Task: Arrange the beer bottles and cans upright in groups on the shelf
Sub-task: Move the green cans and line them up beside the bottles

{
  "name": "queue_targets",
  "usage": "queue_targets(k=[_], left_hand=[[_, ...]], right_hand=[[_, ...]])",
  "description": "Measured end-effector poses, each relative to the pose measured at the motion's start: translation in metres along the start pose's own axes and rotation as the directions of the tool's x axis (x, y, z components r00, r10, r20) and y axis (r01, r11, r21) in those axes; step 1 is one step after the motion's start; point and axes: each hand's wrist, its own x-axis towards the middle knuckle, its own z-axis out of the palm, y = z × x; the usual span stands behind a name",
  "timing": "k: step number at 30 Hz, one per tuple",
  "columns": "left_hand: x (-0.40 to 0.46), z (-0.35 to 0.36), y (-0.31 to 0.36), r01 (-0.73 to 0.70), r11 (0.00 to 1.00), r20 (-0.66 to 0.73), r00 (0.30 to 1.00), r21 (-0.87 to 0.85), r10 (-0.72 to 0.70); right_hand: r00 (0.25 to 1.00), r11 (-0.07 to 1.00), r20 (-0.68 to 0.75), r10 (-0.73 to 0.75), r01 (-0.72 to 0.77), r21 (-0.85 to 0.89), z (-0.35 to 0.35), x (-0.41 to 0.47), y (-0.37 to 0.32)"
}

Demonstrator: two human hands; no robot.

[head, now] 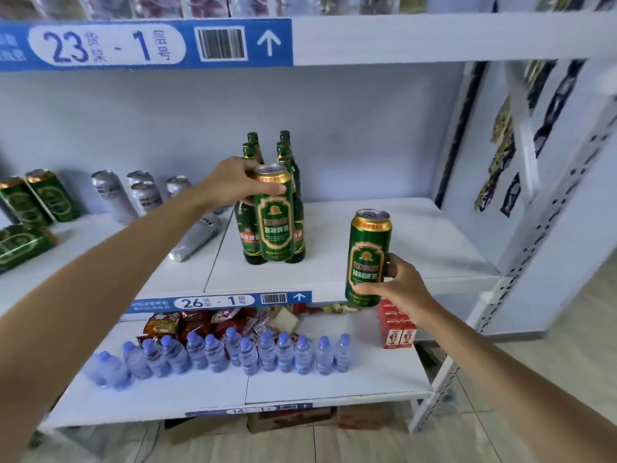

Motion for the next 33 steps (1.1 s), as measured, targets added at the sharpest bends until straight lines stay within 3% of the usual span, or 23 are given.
queue_targets(k=[10, 21, 33], left_hand=[[0.110, 0.076, 0.053, -0.067, 0.989, 0.116, 0.992, 0.134, 0.051], [0.252, 0.114, 0.037, 0.158, 0.963, 0.129, 0.974, 0.216, -0.188], [0.318, 0.134, -0.011, 0.332, 0.876, 0.052, 0.927, 0.351, -0.372]], right_hand=[[0.999, 1.000, -0.033, 0.018, -0.017, 0.022, -0.067, 0.118, 0.015], [0.998, 0.998, -0.023, 0.050, -0.049, 0.028, -0.078, 0.241, 0.031], [0.994, 0.998, 0.095, 0.047, -0.043, -0.046, -0.048, 0.347, 0.037]])
